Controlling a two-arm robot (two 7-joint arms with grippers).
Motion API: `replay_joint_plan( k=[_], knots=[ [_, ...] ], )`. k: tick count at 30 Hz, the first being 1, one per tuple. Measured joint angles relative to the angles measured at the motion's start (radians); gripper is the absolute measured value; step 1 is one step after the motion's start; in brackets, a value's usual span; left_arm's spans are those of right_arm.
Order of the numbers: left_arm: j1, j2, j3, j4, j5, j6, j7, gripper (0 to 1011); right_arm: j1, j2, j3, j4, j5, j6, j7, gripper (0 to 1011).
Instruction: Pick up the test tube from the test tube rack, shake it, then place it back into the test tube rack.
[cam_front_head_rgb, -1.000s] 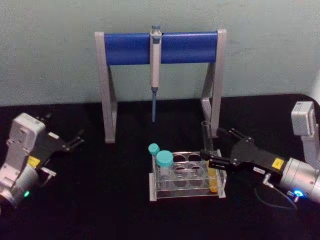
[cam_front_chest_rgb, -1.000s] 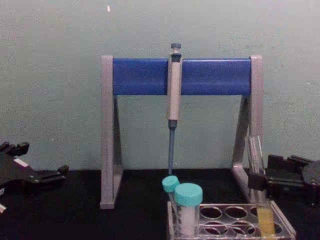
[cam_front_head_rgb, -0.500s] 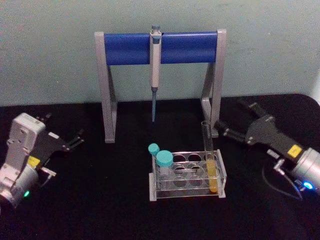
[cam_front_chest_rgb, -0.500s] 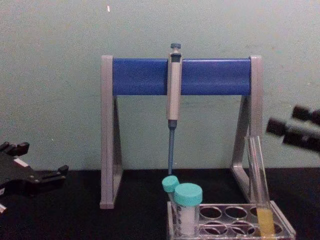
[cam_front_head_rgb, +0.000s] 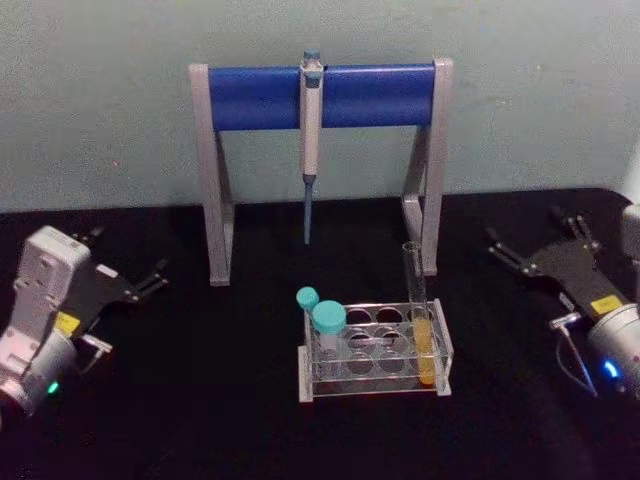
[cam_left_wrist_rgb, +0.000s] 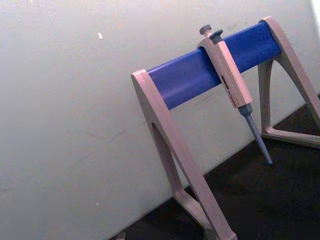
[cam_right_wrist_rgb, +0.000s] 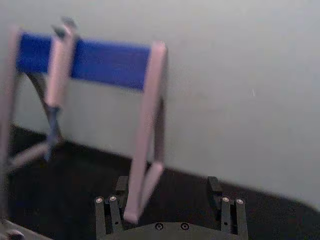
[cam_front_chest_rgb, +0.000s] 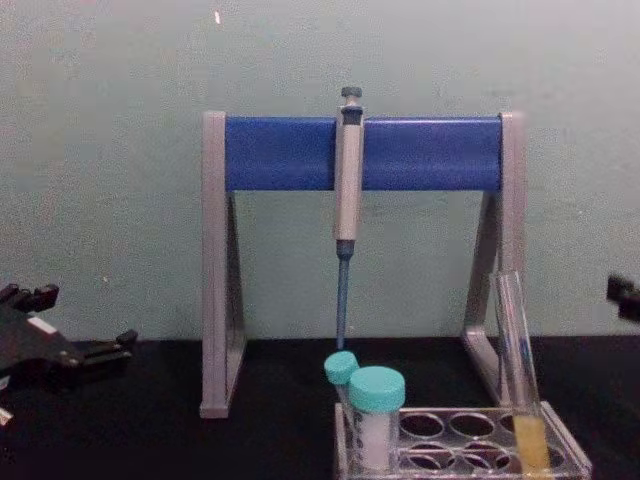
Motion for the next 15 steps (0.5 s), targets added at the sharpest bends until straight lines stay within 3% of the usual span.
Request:
replay_joint_plan(
  k=[5,15],
  knots=[
    [0.000,0.000,0.000,0.000,0.000,0.000,0.000,1001,0.012,-0.023,-0.001,0.047,-0.019,0.077,-0.027,1000],
    [0.000,0.000,0.000,0.000,0.000,0.000,0.000,1001,0.022,-0.040,0.003,0.079,-0.022,0.111,-0.016,1000]
  ],
)
